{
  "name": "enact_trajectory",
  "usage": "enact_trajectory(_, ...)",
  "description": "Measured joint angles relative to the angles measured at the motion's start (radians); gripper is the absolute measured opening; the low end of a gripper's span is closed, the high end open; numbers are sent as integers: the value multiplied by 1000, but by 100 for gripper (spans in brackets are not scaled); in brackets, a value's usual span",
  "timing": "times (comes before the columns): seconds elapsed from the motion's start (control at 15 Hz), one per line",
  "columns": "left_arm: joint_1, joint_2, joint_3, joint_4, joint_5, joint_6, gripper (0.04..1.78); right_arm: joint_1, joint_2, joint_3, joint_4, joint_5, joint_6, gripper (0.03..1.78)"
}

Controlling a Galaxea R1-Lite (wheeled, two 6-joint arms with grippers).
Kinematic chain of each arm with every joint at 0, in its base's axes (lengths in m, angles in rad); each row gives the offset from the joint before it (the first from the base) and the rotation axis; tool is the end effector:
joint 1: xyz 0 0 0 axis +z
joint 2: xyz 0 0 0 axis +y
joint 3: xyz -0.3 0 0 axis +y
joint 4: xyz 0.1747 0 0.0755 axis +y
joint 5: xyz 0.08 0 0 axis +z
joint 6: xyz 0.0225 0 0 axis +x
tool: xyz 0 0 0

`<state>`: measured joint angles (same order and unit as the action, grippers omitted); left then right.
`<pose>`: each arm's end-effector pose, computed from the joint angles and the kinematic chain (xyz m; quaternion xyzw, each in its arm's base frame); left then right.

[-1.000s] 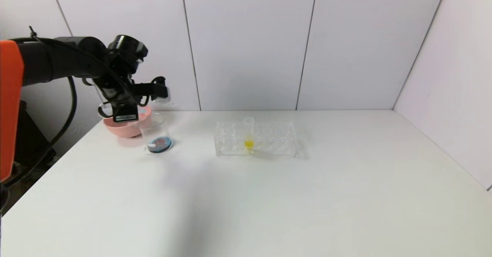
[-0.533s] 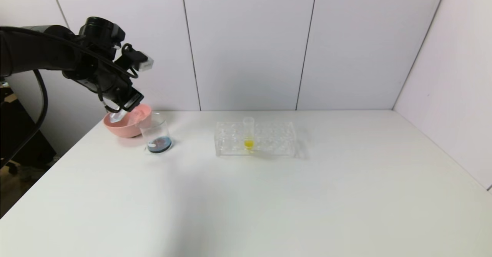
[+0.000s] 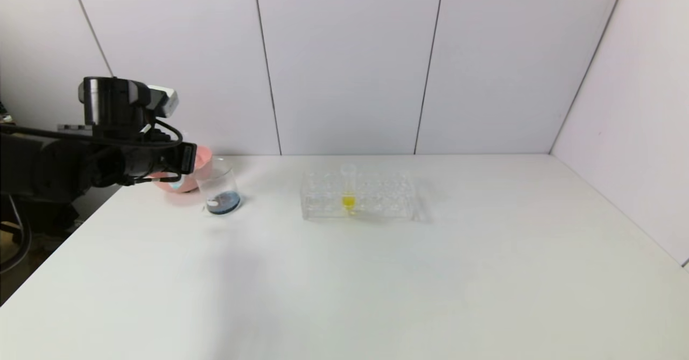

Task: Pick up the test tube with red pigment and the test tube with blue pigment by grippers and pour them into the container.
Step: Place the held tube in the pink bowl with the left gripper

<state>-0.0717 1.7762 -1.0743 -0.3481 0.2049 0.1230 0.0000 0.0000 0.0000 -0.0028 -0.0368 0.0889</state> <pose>0.3385 -0.0197 0.2032 0.0846 0.1780 0.0547 0.9789 -0.0228 -0.0008 0.0758 0.0445 -0.0022 -0.0183 0.9988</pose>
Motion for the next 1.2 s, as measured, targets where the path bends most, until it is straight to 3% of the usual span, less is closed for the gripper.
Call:
enact_trajectory(0.27,0,19,231,-630,203,-84,44,0,0,0,0,0,0,177)
enact_trajectory(0.47,3,77,280,-904,309,-152,44,0,0,0,0,0,0,177)
enact_trajectory(0.93,51,227,129,-874,300,-181,44,0,0,0,0,0,0,177)
enact_trajectory(1.2,92,320,-74,-685,250,-267,44,0,0,0,0,0,0,177)
